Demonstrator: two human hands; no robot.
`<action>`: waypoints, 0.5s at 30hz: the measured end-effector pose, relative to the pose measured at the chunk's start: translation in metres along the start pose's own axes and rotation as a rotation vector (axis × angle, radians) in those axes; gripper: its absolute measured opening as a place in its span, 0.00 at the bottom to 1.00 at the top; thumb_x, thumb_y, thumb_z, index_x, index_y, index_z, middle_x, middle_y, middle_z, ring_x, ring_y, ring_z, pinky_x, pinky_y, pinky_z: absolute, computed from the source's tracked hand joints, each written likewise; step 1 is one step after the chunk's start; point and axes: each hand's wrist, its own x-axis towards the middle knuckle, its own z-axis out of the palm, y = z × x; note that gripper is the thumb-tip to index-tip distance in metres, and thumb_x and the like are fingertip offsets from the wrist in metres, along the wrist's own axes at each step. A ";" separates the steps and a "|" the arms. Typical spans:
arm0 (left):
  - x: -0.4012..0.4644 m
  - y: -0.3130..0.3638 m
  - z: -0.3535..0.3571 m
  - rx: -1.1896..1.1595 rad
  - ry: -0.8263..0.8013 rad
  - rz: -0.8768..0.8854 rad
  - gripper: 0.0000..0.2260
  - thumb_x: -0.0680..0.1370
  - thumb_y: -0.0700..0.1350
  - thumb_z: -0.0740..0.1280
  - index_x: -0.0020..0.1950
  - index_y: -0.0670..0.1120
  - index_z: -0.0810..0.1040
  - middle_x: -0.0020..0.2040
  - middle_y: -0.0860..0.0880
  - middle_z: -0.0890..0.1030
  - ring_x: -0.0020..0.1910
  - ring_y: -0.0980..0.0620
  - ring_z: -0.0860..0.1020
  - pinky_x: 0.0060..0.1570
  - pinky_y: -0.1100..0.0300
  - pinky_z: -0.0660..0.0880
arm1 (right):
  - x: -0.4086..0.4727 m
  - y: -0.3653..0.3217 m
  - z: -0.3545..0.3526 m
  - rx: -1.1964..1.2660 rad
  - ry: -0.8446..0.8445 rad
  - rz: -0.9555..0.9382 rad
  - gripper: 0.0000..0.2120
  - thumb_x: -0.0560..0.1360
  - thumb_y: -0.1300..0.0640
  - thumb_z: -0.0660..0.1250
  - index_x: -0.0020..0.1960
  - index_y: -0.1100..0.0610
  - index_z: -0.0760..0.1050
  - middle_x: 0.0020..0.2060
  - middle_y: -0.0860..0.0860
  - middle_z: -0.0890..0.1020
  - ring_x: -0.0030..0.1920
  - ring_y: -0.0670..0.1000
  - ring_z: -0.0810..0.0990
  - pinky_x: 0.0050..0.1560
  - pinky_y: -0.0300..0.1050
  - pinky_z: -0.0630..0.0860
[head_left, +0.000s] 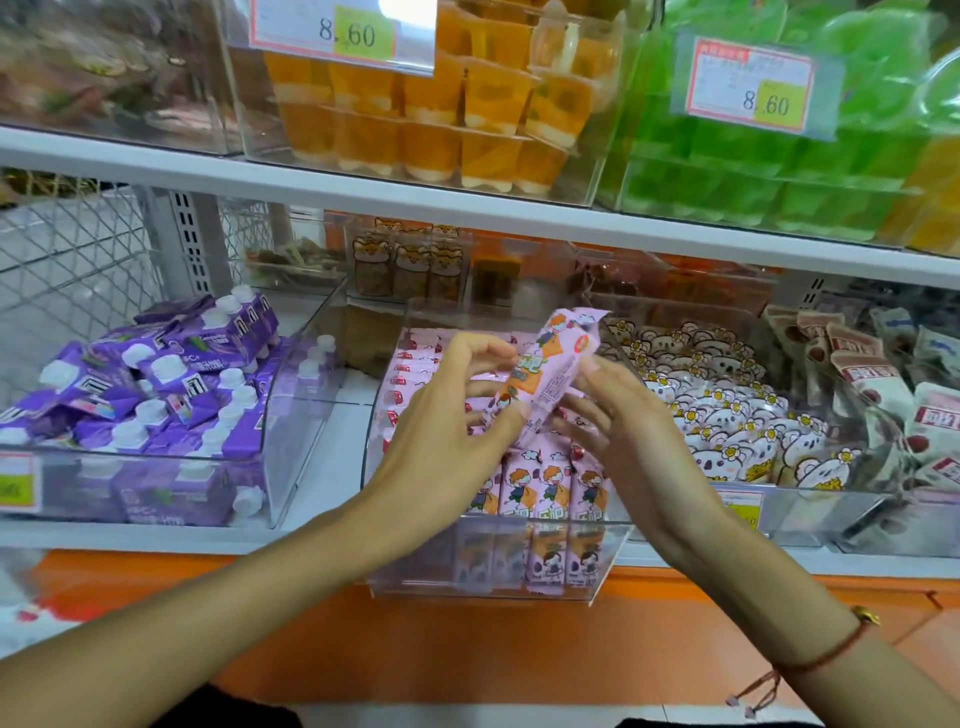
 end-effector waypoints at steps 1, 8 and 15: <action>-0.001 0.000 -0.001 0.016 -0.033 0.004 0.11 0.79 0.46 0.65 0.55 0.60 0.68 0.57 0.65 0.76 0.57 0.67 0.74 0.50 0.72 0.73 | 0.000 -0.001 -0.001 0.022 -0.038 -0.012 0.12 0.80 0.54 0.60 0.60 0.56 0.75 0.52 0.49 0.84 0.56 0.48 0.81 0.59 0.45 0.76; -0.002 -0.005 -0.001 0.369 0.043 0.167 0.17 0.74 0.50 0.71 0.61 0.55 0.71 0.60 0.61 0.73 0.59 0.62 0.70 0.54 0.71 0.67 | -0.008 0.003 0.009 -0.070 0.069 -0.192 0.14 0.75 0.55 0.68 0.58 0.58 0.75 0.51 0.53 0.84 0.52 0.50 0.83 0.57 0.48 0.79; 0.006 0.003 -0.004 -0.101 0.003 -0.075 0.08 0.75 0.51 0.68 0.54 0.59 0.76 0.47 0.64 0.82 0.48 0.66 0.79 0.41 0.71 0.76 | -0.009 -0.002 0.005 -0.256 0.006 -0.279 0.12 0.72 0.51 0.70 0.55 0.49 0.77 0.51 0.44 0.83 0.53 0.42 0.81 0.49 0.34 0.77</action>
